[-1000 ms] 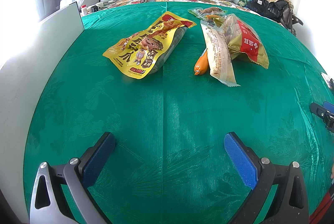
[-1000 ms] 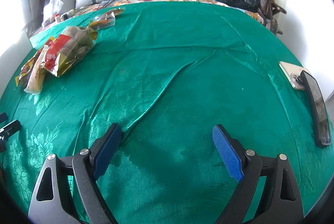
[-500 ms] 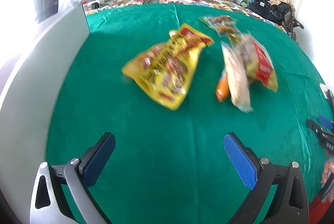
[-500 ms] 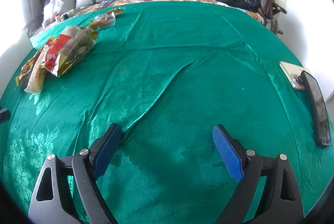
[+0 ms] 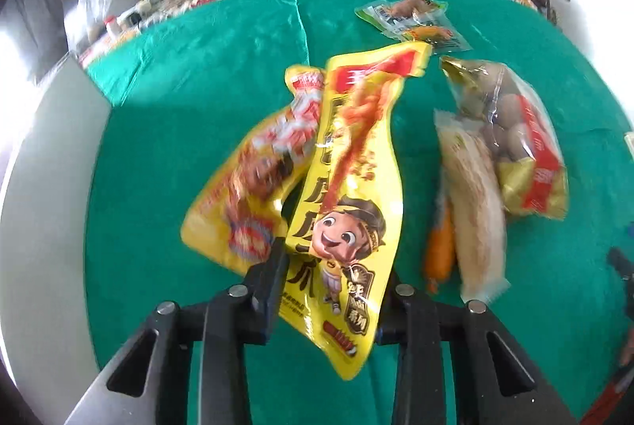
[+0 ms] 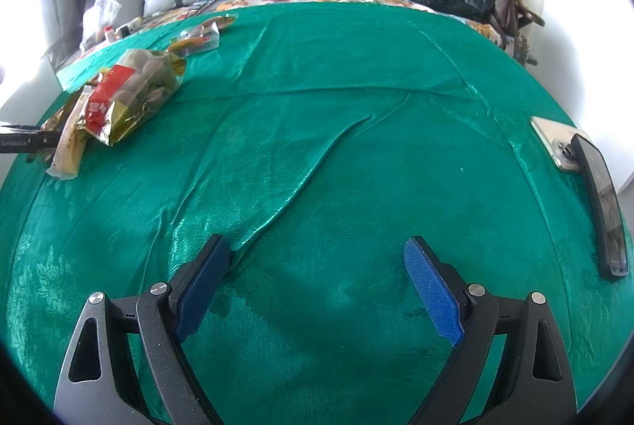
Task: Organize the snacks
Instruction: 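Lower the yellow snack bag onto the green sheet and open the left tool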
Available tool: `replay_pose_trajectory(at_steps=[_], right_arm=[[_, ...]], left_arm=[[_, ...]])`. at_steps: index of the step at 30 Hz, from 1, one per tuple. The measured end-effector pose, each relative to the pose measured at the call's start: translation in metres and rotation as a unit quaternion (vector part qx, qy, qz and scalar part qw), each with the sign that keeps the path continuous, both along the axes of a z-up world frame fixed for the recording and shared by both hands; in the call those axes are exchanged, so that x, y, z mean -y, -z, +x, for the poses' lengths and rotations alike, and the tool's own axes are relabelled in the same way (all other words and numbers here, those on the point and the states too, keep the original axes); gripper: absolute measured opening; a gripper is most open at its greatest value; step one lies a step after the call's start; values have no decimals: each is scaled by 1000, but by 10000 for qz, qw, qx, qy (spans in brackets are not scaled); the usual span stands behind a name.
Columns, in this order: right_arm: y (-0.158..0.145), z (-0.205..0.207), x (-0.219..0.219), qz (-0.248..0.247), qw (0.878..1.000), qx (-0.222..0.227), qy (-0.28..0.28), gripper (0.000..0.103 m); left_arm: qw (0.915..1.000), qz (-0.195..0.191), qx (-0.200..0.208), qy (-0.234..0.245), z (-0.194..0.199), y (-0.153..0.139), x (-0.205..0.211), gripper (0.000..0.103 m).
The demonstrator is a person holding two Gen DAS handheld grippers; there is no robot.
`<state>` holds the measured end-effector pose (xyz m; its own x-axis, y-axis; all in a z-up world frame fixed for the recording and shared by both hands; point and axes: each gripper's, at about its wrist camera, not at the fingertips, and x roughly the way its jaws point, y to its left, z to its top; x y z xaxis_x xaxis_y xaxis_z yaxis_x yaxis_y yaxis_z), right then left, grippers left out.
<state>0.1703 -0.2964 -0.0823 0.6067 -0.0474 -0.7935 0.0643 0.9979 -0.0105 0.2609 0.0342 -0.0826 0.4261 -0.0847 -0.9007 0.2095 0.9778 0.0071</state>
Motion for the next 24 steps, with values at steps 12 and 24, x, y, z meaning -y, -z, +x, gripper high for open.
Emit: replay_pose_trajectory(at_steps=[12,24], right_arm=[[0,0,0,-2,10000,-1,1,93],[1,0,-2,-1,10000,2,-2,93]], left_arm=[[9982,-400,-390,206,-102,-7,-16,76],[9944,-49,-331,-1005,-99,14,-43,89]])
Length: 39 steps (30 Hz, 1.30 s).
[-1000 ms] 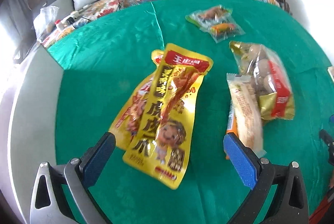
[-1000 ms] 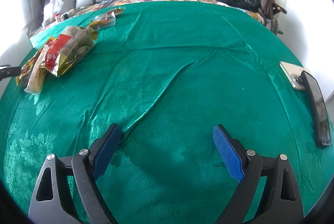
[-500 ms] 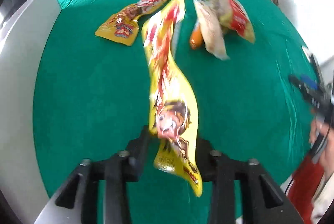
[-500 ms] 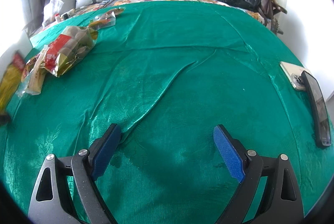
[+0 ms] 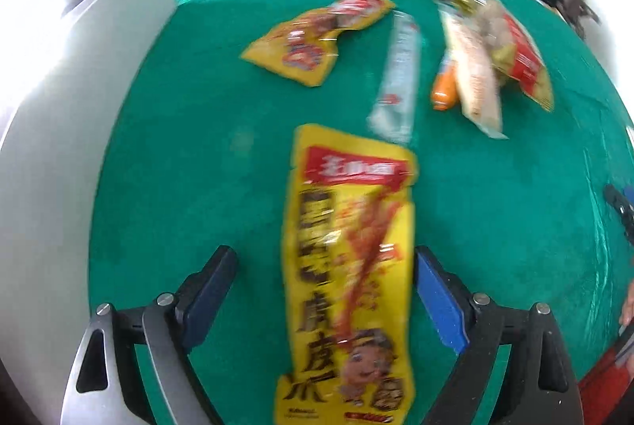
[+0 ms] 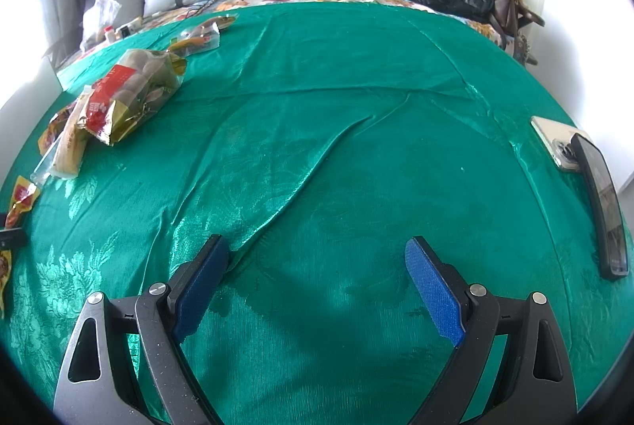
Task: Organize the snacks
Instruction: 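Lower the yellow snack bag onto the green sheet and open the left tool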
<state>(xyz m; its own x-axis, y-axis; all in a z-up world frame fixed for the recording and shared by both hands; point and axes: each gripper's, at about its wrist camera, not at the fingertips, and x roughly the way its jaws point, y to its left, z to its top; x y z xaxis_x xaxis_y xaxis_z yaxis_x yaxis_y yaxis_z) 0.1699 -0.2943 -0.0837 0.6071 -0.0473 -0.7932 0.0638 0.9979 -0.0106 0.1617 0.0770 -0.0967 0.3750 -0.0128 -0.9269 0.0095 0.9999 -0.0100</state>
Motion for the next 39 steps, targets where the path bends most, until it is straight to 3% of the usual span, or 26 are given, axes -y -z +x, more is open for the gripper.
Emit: replay_pose_trajectory(at_steps=[3,6,13,39], right_arm=[[0,0,0,-2,10000,1,0,93],[0,0,0,-1,10000,0,0,93],[0,0,0,0,10000,3,0,93],[0,0,0,-6,10000,3,7,93]], left_arm=[[9991,-43,183,-388,-4,3,-21,94],[9985,-11,397,-377,-8,9,-27,103],[9933,8,1115,-314,-33,14,-27,103],[9927,-1,1165,-315,-36,14,-20,103]])
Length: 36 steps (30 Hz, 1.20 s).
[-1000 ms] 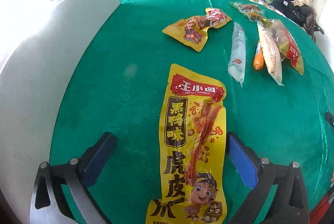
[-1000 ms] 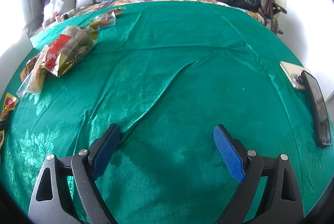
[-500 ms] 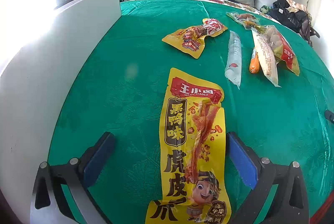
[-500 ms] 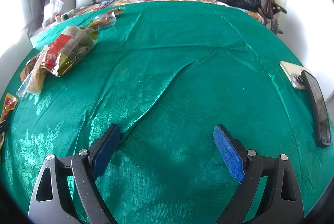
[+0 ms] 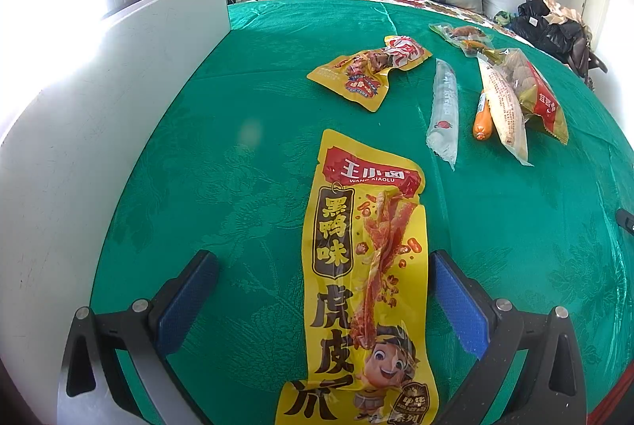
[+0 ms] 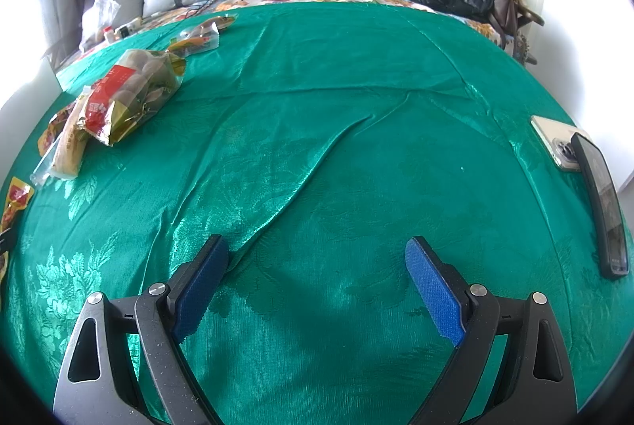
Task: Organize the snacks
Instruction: 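Lower the yellow snack bag onto the green sheet and open the left tool, then grasp the cream wafer packet with the right tool while the left tool grasps the yellow bag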
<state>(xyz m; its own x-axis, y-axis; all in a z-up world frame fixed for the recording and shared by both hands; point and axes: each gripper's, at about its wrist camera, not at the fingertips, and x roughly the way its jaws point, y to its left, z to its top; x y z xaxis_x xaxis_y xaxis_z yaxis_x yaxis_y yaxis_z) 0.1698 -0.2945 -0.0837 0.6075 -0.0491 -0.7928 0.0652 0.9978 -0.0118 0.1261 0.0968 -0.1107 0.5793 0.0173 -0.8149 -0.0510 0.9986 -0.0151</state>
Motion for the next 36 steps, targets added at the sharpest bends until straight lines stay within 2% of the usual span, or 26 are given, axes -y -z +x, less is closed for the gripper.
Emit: replay_pose_trajectory(at_steps=[7,9,11,13,15,18,20,22,23,24,27,29,33,36], right_arm=[[-2,-4,0,127,9999,41,51,91],[-12,-10,-4,883,9958,244,90,92],[-22,-10,-25,1663,9848,408,-283,92],[-26,3,-65,1963,9754,129,-992,92],[-25,20,-102,2053,9680,-119,-1436,90],[-18,60,-141,2318,9593,-415,-1555,90],[-12,88,-162,2367,9580,-594,-1504,88],[-6,108,-176,2348,9597,-724,-1367,68],[-1,114,-180,2345,9600,-869,-1257,40],[4,117,-181,2394,9588,-1011,-1148,29],[-1,93,-169,2821,9489,-932,-1063,25],[-13,66,-159,2810,9467,-891,-1298,25],[-33,7,-132,2004,9623,-881,-1615,17],[-25,-18,-119,1399,9687,-1168,-1686,17]], left_arm=[[10000,-3,4,-3,0,0,0,103],[10000,-9,7,-6,0,0,0,103],[10000,-8,7,-11,0,1,1,103],[10000,-12,8,-9,0,0,0,103],[10000,-12,8,-8,0,0,0,103],[10000,-16,9,-10,-1,0,0,103],[10000,-15,11,-10,-1,0,0,103],[10000,-20,12,-5,0,0,0,103],[10000,-21,14,-2,0,0,0,103],[10000,-23,14,1,0,0,0,103],[10000,-29,18,2,0,-1,1,103],[10000,-28,14,6,1,-1,1,103],[9997,-14,-135,217,-3,-2,2,103],[9981,-161,-478,348,-4,-5,1,102]])
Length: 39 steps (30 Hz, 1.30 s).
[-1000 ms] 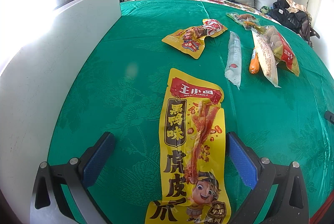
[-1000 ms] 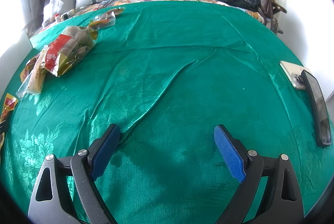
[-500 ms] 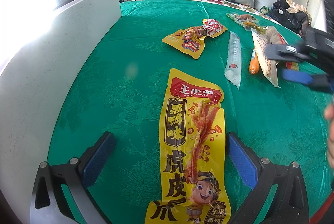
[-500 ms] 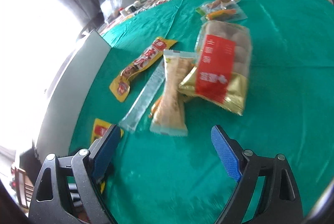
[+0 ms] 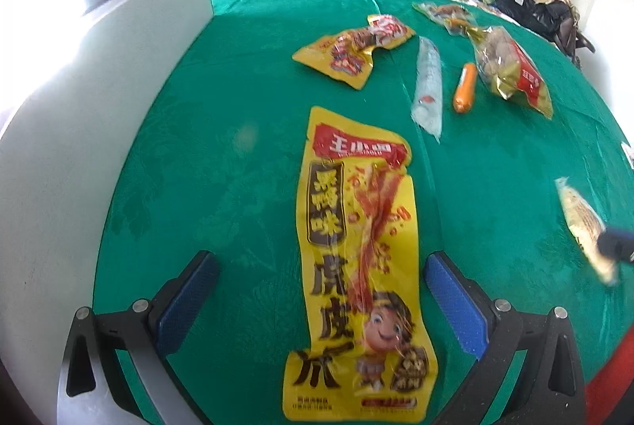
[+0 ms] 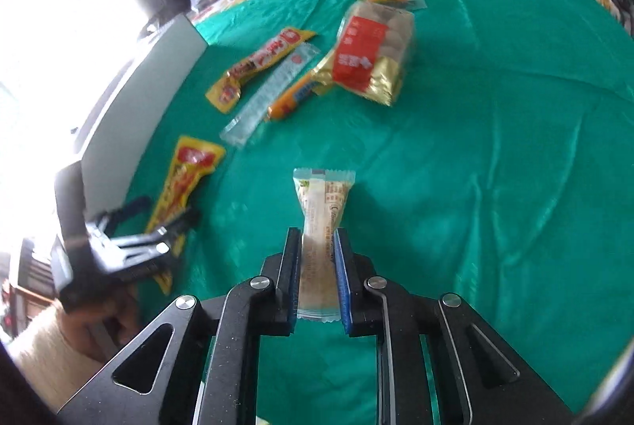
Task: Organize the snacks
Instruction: 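Grasp the cream wafer packet with the right tool while the left tool grasps the yellow bag, then carry both held packets over the cardboard box and open both tools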
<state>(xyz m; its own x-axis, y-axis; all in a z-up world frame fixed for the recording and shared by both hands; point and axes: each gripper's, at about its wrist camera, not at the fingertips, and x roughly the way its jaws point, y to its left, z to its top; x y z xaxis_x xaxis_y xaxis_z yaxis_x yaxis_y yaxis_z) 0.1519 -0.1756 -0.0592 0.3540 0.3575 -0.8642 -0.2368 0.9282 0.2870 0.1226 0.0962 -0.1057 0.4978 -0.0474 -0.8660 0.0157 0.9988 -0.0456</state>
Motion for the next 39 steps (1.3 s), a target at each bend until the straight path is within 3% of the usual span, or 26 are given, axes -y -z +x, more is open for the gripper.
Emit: replay_pose_trajectory(at_steps=[1,5,6,8,10,11,13,15,18,22,28,31,34,39], right_arm=[[4,-1,3,-66,9999,-100,-21,18],[0,11,4,-127,9998,-89,119,42],[0,16,0,-235,9997,-112,47,52],[5,27,-14,-580,9978,-287,-121,56],[12,29,-26,-760,9957,-364,-394,41],[14,28,-33,-984,9932,-352,-507,19],[7,24,-35,-1044,9931,-285,-445,15],[-7,16,-27,-596,9977,-201,-235,15],[-20,5,-20,-446,9990,-32,-64,15],[-17,4,-14,-234,9994,-141,210,15],[-37,4,-47,343,9993,-96,65,15],[-73,7,-88,696,9969,175,-326,15],[-112,13,-148,1090,9894,437,-849,15],[-151,16,-262,1470,9727,667,-1668,15]], left_arm=[[9999,-83,-86,44,1,-1,1,102],[9983,148,-393,398,4,-1,16,99],[9982,145,-400,432,3,-2,18,92],[9981,147,-279,531,-1,-10,22,54],[9978,66,-340,561,-1,-14,21,47],[9980,-54,-298,552,-4,-16,20,46],[9973,-531,-192,477,-12,-23,8,38],[9941,-1019,-105,354,-19,-31,-7,37],[9898,-1403,72,253,-24,-47,-20,37],[9823,-1858,170,150,-31,-64,-36,37],[9674,-2454,634,23,-48,-115,-75,37],[9649,-2446,940,-174,-58,-146,-113,38],[9685,-2128,1169,-551,-63,-169,-163,38],[9702,-1578,1143,-1442,-63,-170,-245,38]])
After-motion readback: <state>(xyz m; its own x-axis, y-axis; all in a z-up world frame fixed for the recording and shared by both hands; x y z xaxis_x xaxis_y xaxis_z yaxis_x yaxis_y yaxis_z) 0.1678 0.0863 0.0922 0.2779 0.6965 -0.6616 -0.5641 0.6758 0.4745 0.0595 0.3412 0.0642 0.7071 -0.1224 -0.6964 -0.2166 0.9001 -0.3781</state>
